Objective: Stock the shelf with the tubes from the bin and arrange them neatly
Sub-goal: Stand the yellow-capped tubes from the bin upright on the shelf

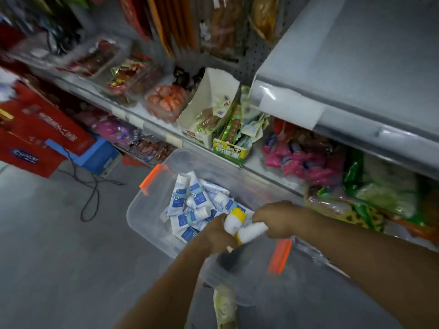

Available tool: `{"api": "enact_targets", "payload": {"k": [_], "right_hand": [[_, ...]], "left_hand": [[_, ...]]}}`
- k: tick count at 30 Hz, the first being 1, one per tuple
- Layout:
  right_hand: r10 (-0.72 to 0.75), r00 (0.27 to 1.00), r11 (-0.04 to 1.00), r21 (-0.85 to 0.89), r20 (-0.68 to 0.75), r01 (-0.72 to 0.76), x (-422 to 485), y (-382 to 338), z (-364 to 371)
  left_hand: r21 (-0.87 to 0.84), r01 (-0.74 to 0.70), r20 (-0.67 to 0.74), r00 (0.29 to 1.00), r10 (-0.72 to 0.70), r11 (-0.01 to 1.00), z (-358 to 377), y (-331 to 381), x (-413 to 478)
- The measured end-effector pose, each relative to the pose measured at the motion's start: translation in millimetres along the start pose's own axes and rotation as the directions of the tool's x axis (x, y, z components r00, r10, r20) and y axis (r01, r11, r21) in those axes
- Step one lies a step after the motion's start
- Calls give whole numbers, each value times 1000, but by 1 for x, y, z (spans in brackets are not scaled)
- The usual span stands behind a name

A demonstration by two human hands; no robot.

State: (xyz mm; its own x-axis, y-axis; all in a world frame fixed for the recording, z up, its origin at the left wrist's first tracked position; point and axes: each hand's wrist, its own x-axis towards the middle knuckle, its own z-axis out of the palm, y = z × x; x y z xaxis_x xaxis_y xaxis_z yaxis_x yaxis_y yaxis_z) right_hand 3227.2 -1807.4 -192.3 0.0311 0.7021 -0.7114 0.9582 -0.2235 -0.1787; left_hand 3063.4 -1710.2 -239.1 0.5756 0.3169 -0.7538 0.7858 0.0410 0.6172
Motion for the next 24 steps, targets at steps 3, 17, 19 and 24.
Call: {"api": "enact_targets", "payload": {"k": [3, 17, 19, 24], "right_hand": [[-39, 986, 999, 2, -164, 40, -55, 8, -5], [149, 557, 965, -4, -817, -264, -364, 44, 42], [278, 400, 950, 189, -873, -247, -401, 47, 58], [477, 77, 872, 460, -876, -164, -479, 55, 91]], "left_hand": [[-157, -86, 8, 996, 88, 984, 15, 20, -40], [-316, -459, -151, 888, 434, 830, 196, 135, -227], [-353, -507, -222, 862, 456, 786, 223, 154, -248], [-452, -580, -249, 812, 528, 678, 281, 199, -294]]}}
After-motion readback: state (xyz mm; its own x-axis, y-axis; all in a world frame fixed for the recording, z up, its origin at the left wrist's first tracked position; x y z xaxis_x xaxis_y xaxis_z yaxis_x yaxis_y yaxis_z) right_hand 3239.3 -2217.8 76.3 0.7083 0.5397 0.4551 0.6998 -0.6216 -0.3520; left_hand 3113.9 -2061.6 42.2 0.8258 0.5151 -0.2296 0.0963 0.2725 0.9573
